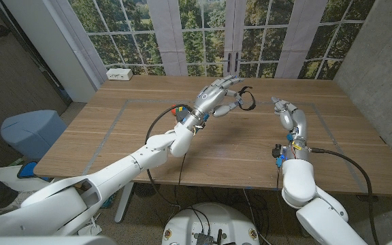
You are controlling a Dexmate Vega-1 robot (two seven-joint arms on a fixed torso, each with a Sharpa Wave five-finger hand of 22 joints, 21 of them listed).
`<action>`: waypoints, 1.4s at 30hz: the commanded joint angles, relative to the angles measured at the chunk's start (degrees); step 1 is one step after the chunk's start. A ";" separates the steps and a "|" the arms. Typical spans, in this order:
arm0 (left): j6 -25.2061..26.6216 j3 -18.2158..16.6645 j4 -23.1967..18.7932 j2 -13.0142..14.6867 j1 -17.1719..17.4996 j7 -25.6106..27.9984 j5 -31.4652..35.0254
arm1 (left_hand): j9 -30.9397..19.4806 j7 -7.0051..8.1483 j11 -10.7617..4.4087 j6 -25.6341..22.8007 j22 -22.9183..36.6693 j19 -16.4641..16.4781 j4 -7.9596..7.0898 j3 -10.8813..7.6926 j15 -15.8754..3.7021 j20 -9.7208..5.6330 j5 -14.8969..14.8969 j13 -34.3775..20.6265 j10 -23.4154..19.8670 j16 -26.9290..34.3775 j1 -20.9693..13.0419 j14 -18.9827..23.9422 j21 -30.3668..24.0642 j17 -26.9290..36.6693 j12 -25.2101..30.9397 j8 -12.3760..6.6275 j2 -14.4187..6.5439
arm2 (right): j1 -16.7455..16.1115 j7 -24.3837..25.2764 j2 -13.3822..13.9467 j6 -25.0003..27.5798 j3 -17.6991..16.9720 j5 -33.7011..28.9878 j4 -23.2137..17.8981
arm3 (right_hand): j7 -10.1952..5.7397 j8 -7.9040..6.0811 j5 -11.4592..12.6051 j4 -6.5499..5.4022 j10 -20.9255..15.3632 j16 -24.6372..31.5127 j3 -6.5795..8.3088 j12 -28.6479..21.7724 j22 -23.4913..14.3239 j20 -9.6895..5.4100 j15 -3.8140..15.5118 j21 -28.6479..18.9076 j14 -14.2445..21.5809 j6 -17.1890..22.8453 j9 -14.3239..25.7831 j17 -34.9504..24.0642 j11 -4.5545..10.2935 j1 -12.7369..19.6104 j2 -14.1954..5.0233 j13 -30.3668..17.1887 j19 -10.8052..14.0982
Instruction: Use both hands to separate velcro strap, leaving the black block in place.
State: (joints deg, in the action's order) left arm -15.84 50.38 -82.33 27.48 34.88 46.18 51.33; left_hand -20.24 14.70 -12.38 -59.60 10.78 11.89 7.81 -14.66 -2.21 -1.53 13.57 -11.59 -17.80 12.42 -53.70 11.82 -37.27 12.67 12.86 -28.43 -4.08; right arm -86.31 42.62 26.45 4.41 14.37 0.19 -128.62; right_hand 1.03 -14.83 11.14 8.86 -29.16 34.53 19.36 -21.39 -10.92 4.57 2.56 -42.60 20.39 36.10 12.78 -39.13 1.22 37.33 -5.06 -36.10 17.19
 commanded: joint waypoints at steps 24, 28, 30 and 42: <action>12.15 4.15 -8.97 2.77 -1.86 -10.31 8.71 | -1.39 -1.94 -0.10 -1.72 0.23 -0.54 -0.33 1.09 -7.80 -0.48 0.72 -0.29 0.25 -0.10 -0.10 -1.05 0.25 0.14 -0.36 -0.77 -0.54 | 6.09 7.93 -0.85 27.25 11.62 -21.41 -3.73 | -1.08 -0.65 0.25 1.45 -1.14 -0.31 0.19 0.38 0.12 1.11 0.86 -0.63 0.66 2.51 0.12 0.84 1.28 5.00 2.60 0.22 0.72; 12.67 4.23 -9.63 2.83 -1.88 -11.59 9.09 | -1.41 -1.94 -0.10 -1.77 0.23 -0.63 -0.33 1.16 -7.73 -0.44 0.73 -0.29 0.20 -0.09 -0.11 -1.09 0.30 0.14 -0.35 -0.78 -0.57 | 6.97 8.30 -0.83 29.85 13.27 -23.80 -3.63 | -1.59 -0.94 0.23 1.62 -1.09 -0.31 0.35 0.49 0.14 1.08 1.00 -0.68 0.66 3.35 0.11 0.92 1.50 6.16 2.87 0.20 0.83; 12.78 4.26 -9.86 2.88 -1.91 -12.10 9.20 | -1.37 -1.94 -0.10 -1.74 0.23 -0.62 -0.34 1.20 -7.71 -0.46 0.74 -0.29 0.18 -0.09 -0.12 -1.11 0.30 0.13 -0.34 -0.74 -0.60 | 7.32 8.58 -0.98 30.71 13.92 -24.70 -3.47 | -1.80 -1.02 0.18 1.63 -1.26 -0.31 0.36 0.45 0.15 1.08 1.08 -0.71 0.68 3.59 0.10 0.96 1.77 6.55 3.04 0.18 0.88; 12.40 4.32 -9.30 2.19 -1.74 -9.85 9.21 | -1.35 -1.94 -0.11 -1.89 0.22 -0.56 -0.29 1.43 -7.87 -0.61 0.75 -0.29 0.00 0.04 -0.20 -0.91 0.34 0.08 -0.32 -0.74 -0.64 | 11.27 8.19 -1.41 38.71 18.63 -31.05 -1.19 | -2.57 -1.35 -0.16 1.67 -1.65 -0.12 0.50 0.34 0.21 0.75 2.31 -0.81 0.81 4.67 0.07 0.98 2.96 9.28 4.05 -0.16 1.11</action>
State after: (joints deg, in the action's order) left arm -3.60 54.55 -91.50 30.07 33.10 35.51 60.31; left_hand -20.28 14.49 -12.59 -59.39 10.78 11.38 7.48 -13.52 -2.16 -2.05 14.01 -11.59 -17.58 12.42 -53.61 10.95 -37.06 12.65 12.41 -28.81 -4.17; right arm -78.11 50.72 25.47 36.50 29.15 -25.43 -131.61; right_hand -1.36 -15.74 11.14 10.43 -30.59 34.31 19.70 -20.97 -10.66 5.43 2.35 -43.03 20.59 40.14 12.79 -37.99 3.71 45.86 -1.07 -35.99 17.69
